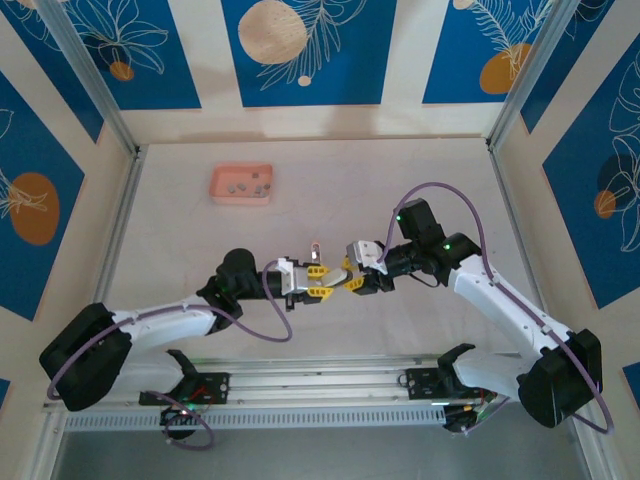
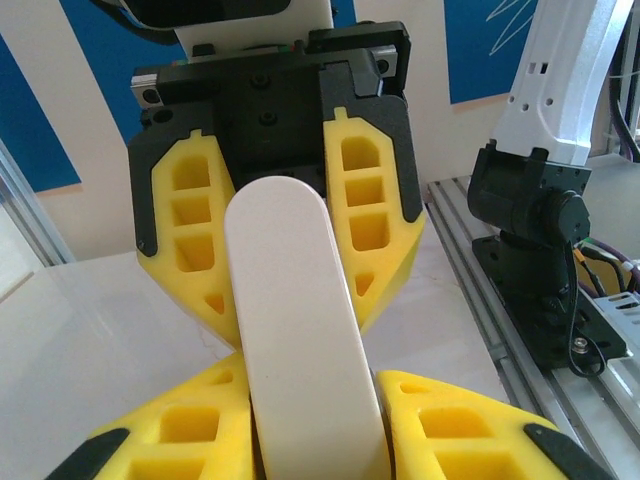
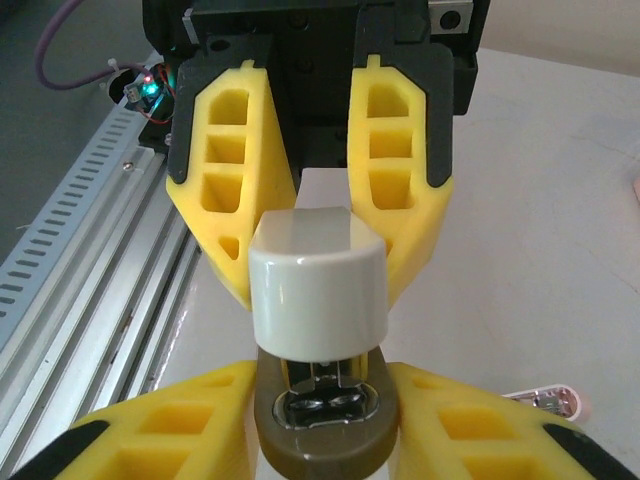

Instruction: Load the staples into the stapler

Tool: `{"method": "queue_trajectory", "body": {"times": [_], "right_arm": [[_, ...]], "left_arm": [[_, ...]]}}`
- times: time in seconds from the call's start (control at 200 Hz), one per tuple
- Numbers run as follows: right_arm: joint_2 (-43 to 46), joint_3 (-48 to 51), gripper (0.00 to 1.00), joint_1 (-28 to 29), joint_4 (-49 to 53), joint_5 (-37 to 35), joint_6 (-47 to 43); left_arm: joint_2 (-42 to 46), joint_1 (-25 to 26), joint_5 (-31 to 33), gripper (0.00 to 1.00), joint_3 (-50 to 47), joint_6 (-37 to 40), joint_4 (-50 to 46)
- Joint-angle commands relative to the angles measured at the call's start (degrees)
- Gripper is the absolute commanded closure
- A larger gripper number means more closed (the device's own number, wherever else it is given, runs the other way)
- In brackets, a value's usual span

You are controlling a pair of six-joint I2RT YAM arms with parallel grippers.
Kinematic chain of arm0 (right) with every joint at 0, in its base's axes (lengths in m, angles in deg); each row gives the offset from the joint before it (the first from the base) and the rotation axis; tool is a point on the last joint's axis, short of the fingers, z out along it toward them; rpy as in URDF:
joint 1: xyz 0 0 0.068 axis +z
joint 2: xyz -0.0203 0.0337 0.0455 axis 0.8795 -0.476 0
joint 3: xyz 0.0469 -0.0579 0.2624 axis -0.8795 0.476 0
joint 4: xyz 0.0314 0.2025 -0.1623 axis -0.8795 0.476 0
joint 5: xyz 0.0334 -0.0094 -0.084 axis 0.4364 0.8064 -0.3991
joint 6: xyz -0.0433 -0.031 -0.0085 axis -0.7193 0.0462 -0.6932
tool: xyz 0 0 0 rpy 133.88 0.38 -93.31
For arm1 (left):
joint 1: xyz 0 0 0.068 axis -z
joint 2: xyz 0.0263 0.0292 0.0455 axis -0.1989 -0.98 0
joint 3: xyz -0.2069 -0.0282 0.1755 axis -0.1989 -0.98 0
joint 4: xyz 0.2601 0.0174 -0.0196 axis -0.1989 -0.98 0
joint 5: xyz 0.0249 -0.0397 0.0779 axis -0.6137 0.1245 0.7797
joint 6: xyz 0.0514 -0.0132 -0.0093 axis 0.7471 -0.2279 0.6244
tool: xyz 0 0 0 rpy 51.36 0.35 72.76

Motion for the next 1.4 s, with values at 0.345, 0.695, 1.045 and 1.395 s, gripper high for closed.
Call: {"method": "queue_trajectory", "body": {"times": [0.345,0.695,1.045,1.395], "right_arm": [[0.4,-1.2,0.69,-0.9,-0.1,5.0,0.6],[2.6,0.7,0.88,-1.2,-2.1,0.3,2.9],[4.1,5.1,0.89,6.0,-6.9,-24.9,9.6],[-0.2,3.5,0.89,13.8,-8.6,-32.3,12.0]], "left_arm": [[-0.5,-0.5,-0.5,0.82,1.0,-0.7,3.2],[1.7,-0.5,3.6,0.6,-0.1,0.7,0.6],[7.3,-0.4,13.2,0.31,2.6,8.6,-18.8],[4.3,-0.1,8.7,0.39,6.0,10.9,-24.8]]}}
